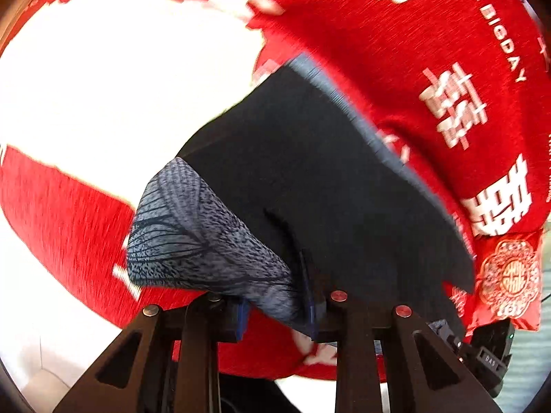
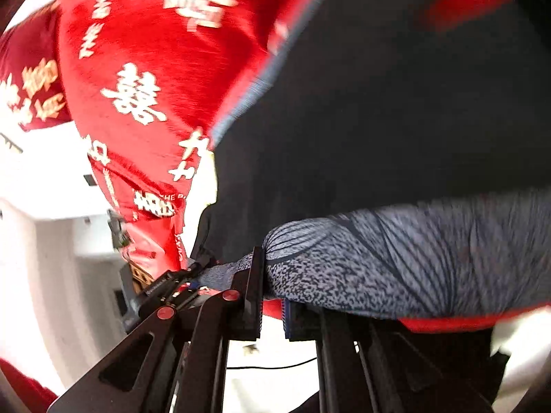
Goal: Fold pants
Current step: 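Grasp the grey patterned cuffs with both grippers, then lift the cuffs with both grippers and fold them over toward the waistband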
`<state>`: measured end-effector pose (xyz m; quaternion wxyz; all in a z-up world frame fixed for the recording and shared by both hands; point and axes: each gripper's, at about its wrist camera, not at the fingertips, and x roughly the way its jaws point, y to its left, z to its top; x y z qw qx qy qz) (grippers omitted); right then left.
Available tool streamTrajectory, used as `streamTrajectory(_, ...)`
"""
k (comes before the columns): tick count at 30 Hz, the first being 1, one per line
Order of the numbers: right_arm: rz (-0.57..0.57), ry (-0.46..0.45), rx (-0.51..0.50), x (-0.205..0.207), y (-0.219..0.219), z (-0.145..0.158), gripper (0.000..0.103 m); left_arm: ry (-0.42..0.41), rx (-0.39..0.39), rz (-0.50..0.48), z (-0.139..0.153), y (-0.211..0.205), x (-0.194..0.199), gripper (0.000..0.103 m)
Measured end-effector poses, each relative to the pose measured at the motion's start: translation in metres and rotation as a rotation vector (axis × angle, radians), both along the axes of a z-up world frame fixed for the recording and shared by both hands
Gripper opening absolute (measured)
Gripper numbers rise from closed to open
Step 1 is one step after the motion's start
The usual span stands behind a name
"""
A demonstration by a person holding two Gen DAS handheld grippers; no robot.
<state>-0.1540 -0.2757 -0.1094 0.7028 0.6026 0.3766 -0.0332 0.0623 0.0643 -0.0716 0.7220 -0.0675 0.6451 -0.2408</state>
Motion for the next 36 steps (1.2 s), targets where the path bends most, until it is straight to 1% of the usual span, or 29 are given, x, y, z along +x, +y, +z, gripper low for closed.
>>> streamTrajectory(2, 0.030, -0.008, -0.053, 0.022, -0.022, 0.014, 0.009, -0.037, -0.024, -0.013, 0.017, -0.020, 0.017, 0.027)
streamTrajectory(4, 0.055, 0.004, -0.112, 0.050, -0.048, 0.023, 0.010, -0.072, -0.049, -0.036, 0.027, -0.039, 0.035, 0.027)
streamTrajectory(6, 0.059, 0.019, -0.135, 0.075, -0.076, 0.020, 0.010, -0.111, -0.053, -0.058, 0.030, -0.071, 0.060, 0.027)
streamTrajectory(7, 0.058, 0.030, -0.139, 0.086, -0.084, 0.019, 0.011, -0.122, -0.055, -0.066, 0.027, -0.089, 0.075, 0.027)
streamTrajectory(8, 0.054, 0.050, -0.143, 0.100, -0.098, 0.012, 0.011, -0.129, -0.054, -0.070, 0.023, -0.100, 0.085, 0.027)
streamTrajectory(10, 0.052, 0.097, -0.157, 0.127, -0.122, -0.007, 0.012, -0.146, -0.026, -0.095, 0.006, -0.129, 0.110, 0.027)
streamTrajectory(13, 0.069, 0.176, -0.177, 0.162, -0.138, -0.040, 0.013, -0.179, 0.052, -0.149, -0.027, -0.164, 0.133, 0.027)
streamTrajectory(15, 0.074, 0.226, -0.177, 0.175, -0.145, -0.062, 0.013, -0.175, 0.084, -0.162, -0.050, -0.179, 0.144, 0.027)
streamTrajectory(16, 0.071, 0.246, -0.178, 0.180, -0.148, -0.071, 0.013, -0.169, 0.099, -0.163, -0.059, -0.186, 0.148, 0.030)
streamTrajectory(17, 0.075, 0.262, -0.174, 0.181, -0.151, -0.079, 0.013, -0.164, 0.110, -0.165, -0.064, -0.190, 0.151, 0.031)
streamTrajectory(18, 0.071, 0.257, -0.161, 0.184, -0.153, -0.082, 0.013, -0.162, 0.124, -0.165, -0.068, -0.193, 0.154, 0.032)
streamTrajectory(20, 0.072, 0.256, -0.133, 0.183, -0.159, -0.082, 0.016, -0.152, 0.131, -0.168, -0.065, -0.195, 0.156, 0.033)
streamTrajectory(21, 0.077, 0.254, -0.133, 0.182, -0.158, -0.075, 0.027, -0.152, 0.133, -0.177, -0.059, -0.194, 0.156, 0.039)
streamTrajectory(22, 0.081, 0.249, -0.145, 0.181, -0.156, -0.067, 0.049, -0.166, 0.134, -0.179, -0.053, -0.191, 0.155, 0.055)
streamTrajectory(23, 0.086, 0.237, -0.156, 0.178, -0.153, -0.058, 0.059, -0.196, 0.137, -0.177, -0.045, -0.187, 0.154, 0.064)
streamTrajectory(24, 0.090, 0.227, -0.179, 0.175, -0.148, -0.044, 0.070, -0.243, 0.147, -0.172, -0.033, -0.180, 0.152, 0.077)
streamTrajectory(25, 0.097, 0.223, -0.212, 0.173, -0.142, -0.032, 0.071, -0.282, 0.145, -0.175, -0.022, -0.173, 0.150, 0.077)
streamTrajectory(27, 0.132, 0.231, -0.279, 0.173, -0.128, -0.015, 0.070, -0.303, 0.154, -0.210, -0.012, -0.172, 0.145, 0.077)
streamTrajectory(29, 0.191, 0.248, -0.336, 0.179, -0.112, -0.009, 0.056, -0.299, 0.173, -0.282, -0.012, -0.177, 0.137, 0.077)
streamTrajectory(30, 0.225, 0.276, -0.366, 0.186, -0.106, -0.011, 0.047, -0.305, 0.195, -0.337, -0.019, -0.186, 0.131, 0.077)
streamTrajectory(32, 0.275, 0.348, -0.411, 0.205, -0.101, -0.029, 0.046, -0.315, 0.230, -0.381, -0.036, -0.207, 0.125, 0.077)
streamTrajectory(33, 0.278, 0.366, -0.431, 0.211, -0.103, -0.038, 0.046, -0.309, 0.241, -0.393, -0.048, -0.217, 0.124, 0.077)
streamTrajectory(35, 0.272, 0.431, -0.487, 0.221, -0.111, -0.054, 0.046, -0.303, 0.281, -0.384, -0.068, -0.232, 0.126, 0.077)
streamTrajectory(36, 0.253, 0.426, -0.478, 0.224, -0.114, -0.058, 0.046, -0.285, 0.310, -0.370, -0.080, -0.238, 0.129, 0.077)
